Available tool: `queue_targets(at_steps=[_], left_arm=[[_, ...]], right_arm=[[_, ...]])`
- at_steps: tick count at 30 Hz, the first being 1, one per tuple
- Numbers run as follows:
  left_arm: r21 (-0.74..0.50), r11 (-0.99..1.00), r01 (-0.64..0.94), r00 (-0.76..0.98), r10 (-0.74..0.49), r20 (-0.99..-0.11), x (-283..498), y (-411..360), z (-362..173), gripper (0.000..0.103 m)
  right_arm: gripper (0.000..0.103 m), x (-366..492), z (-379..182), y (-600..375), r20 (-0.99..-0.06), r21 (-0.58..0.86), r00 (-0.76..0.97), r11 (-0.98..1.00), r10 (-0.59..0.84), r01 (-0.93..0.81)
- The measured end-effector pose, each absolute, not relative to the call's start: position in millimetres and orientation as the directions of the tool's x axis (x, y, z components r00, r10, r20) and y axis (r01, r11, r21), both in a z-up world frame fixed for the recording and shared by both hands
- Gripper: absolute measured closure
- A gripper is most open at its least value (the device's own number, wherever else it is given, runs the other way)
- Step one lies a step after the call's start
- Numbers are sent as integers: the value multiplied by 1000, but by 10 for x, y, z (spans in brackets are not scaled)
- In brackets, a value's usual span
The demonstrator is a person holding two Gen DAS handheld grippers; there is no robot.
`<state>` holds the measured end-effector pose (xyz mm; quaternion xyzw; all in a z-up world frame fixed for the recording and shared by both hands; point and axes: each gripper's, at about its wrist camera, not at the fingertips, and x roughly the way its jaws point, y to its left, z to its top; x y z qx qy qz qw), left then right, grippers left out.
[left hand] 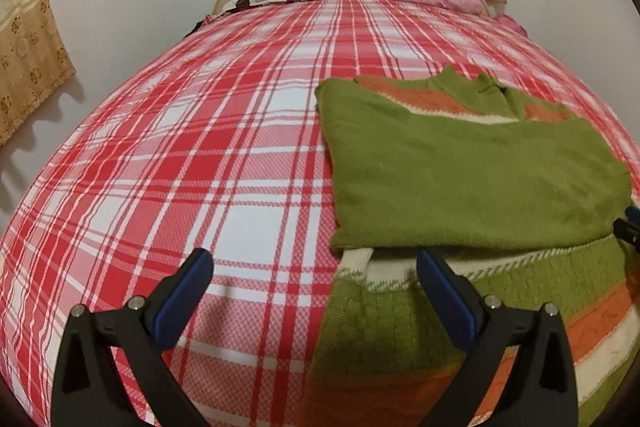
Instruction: Fold small clothes
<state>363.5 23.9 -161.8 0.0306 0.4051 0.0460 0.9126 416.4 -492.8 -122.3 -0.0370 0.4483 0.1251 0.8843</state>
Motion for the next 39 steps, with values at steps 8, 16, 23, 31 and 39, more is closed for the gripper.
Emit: queue_targets(at_steps=[8,16,23,31,39], left_arm=[[62,994,-92,604,105,-790,3733,354,-1751,0],[37,999,-26,647,45,-761,3495,256,-1618,0],[0,1000,10,651,-6,-759,3266,222,-1564,0],[-42,998,45,657,-61,-752,2925,166,-1542,0],[-66,994,84,664,-105,-740,2510,145,-1510,0]], right_arm=[[34,4144,-1216,-4935,-799,50,571,966,190,-252],[34,4030,-1201,-4947,-805,44,566,969,179,-244],[34,3882,-1122,-4964,-797,43,579,973,170,-226],[34,3593,-1090,-4986,-792,59,583,973,182,-223],[34,3208,-1052,-4989,-782,91,588,972,206,-219]])
